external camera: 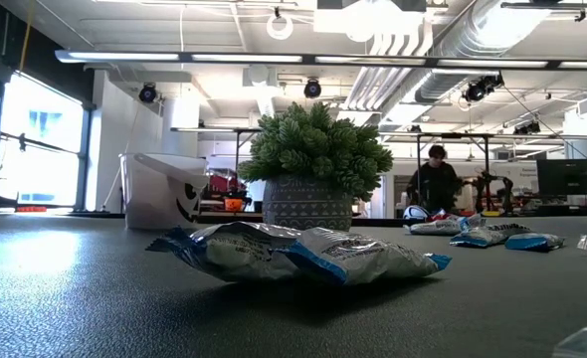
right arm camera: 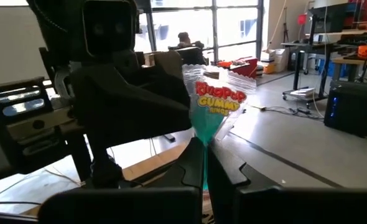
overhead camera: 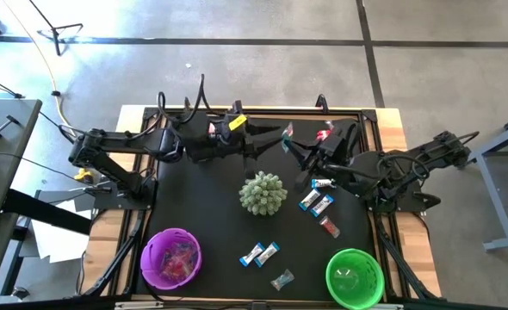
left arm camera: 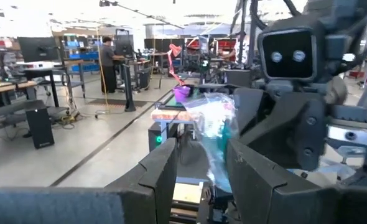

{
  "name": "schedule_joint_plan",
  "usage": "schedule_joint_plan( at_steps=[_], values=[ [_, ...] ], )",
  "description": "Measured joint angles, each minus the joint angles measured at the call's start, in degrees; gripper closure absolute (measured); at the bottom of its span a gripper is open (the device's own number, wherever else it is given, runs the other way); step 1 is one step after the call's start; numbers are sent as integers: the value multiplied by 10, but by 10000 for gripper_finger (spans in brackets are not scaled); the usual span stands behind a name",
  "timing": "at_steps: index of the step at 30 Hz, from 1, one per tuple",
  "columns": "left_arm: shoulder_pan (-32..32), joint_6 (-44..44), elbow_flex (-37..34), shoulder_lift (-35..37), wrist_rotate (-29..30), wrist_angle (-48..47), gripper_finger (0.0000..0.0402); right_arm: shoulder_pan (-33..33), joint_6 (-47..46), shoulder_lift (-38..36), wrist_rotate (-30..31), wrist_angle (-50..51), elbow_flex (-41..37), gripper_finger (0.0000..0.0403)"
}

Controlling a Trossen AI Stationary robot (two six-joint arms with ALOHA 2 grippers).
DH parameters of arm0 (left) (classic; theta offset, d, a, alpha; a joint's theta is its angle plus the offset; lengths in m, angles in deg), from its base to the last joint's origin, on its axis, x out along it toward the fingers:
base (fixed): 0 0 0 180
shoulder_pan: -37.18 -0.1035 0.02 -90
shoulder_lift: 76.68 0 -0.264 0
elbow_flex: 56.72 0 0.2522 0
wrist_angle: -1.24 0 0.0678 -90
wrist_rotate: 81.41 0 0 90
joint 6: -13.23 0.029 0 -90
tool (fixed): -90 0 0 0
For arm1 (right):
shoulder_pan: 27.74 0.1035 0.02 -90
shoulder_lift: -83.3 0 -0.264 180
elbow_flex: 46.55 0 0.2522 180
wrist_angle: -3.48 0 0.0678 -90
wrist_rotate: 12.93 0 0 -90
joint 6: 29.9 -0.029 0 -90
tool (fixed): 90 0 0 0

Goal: Organize candy in baskets
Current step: Put the blue gummy into the purple bucket

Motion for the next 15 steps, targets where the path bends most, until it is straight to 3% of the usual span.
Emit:
schedule_joint_plan(
  at_steps=[10,15],
  values=[
    [-17,-61,1,-20,-84,34,278,-16,2,2,-35,-10,-1,403],
    [-18,-60,1,-26,-86,43,282,-20,2,2,-43,-7,-2,403]
  ],
)
